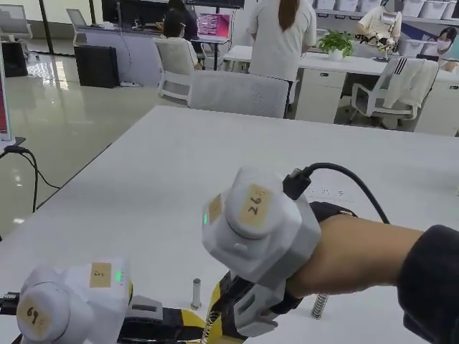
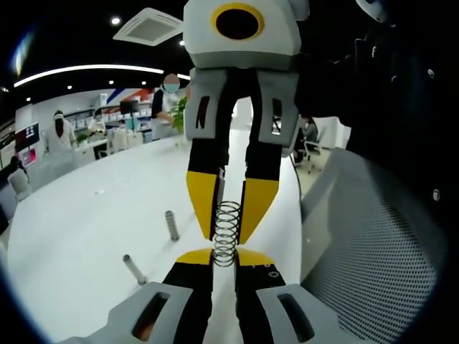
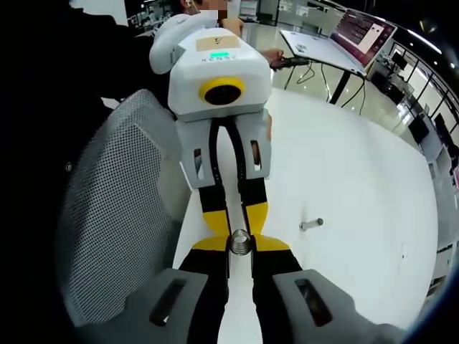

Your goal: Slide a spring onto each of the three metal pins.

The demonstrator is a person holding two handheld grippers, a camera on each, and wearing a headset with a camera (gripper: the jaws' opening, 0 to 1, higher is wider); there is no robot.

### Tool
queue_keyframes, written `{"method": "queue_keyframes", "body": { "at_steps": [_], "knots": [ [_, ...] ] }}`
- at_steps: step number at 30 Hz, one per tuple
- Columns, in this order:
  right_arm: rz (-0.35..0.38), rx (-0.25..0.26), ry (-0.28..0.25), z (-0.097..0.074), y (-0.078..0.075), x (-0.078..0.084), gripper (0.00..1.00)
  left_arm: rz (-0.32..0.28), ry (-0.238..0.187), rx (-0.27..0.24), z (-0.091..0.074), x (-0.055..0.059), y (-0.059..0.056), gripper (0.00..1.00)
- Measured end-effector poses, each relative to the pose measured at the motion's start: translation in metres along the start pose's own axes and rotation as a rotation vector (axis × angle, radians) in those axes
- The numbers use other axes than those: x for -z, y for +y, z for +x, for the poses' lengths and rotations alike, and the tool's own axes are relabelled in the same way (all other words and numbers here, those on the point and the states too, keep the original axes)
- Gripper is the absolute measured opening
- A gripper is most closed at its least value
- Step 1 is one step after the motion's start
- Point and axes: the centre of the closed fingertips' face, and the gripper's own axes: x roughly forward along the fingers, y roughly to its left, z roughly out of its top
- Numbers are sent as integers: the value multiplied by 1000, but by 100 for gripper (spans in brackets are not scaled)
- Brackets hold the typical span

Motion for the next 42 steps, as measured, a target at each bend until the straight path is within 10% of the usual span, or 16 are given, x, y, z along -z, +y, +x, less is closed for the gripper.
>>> {"method": "queue_keyframes", "body": {
  "at_steps": [42],
  "knots": [
    [30,45,42,-5,-29,15,8,-176,-16,-172,-33,33,28,42]
  ]
}}
